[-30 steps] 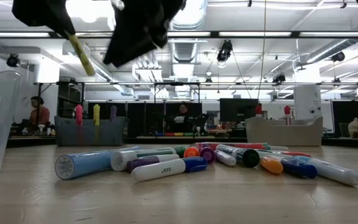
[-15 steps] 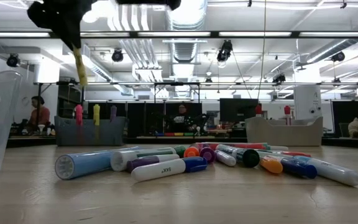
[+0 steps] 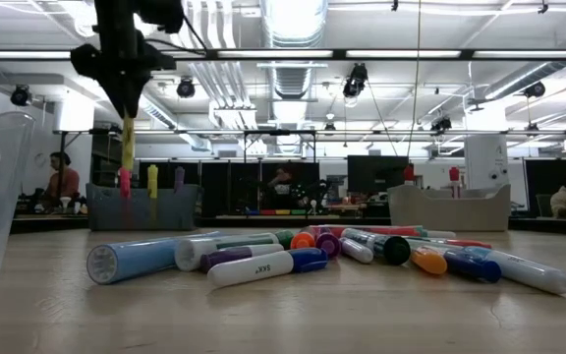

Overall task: Pick & Place Markers
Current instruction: Put the yellow highlighter pen into the black bin

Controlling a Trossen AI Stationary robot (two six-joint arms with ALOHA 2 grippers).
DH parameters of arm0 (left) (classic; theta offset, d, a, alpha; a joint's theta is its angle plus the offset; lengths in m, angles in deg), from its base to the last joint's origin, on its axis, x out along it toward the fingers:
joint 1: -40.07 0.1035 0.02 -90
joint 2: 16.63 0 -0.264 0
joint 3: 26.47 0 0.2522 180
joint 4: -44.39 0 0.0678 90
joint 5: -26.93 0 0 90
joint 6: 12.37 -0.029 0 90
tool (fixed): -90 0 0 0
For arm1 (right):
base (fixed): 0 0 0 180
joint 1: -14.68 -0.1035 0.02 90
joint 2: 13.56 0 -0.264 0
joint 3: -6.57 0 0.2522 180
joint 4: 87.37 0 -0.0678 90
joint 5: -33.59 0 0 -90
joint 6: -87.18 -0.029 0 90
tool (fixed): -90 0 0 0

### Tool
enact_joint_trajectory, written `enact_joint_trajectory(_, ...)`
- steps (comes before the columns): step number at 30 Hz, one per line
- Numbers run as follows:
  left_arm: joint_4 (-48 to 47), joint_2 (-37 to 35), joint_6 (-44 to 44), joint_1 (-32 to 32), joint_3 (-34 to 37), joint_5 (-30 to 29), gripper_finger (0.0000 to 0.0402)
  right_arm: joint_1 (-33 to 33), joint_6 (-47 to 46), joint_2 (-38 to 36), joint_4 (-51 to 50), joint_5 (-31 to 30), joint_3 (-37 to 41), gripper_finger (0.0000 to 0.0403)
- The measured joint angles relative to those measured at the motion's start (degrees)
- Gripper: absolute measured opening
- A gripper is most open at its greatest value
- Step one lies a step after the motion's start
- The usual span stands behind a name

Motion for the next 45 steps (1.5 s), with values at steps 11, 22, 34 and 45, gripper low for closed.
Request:
enact_joint_trajectory(11,5.2,5.3,-2.0,5.6,0.0,2.3,0.0062,-1.6,0.2,-7.2,0.0,-1.1,5.3,0.0219)
enact_joint_trajectory(22,6.4,10.6,-0.1,8.0,0.4,4.4,0.0062,-2.6,1.1,-13.2,6.5,-1.1,12.1,0.0219)
enact_joint_trajectory(34,10.0,11.3,1.5,8.3,1.3,4.6,0.0062,-3.5,2.0,-15.0,6.2,-1.1,13.4,0.0219)
enact_joint_trajectory(45,14.5,6.8,2.2,9.4,9.0,4.6,0.0062,-3.5,1.9,-15.0,6.2,-1.1,13.3,0.0219)
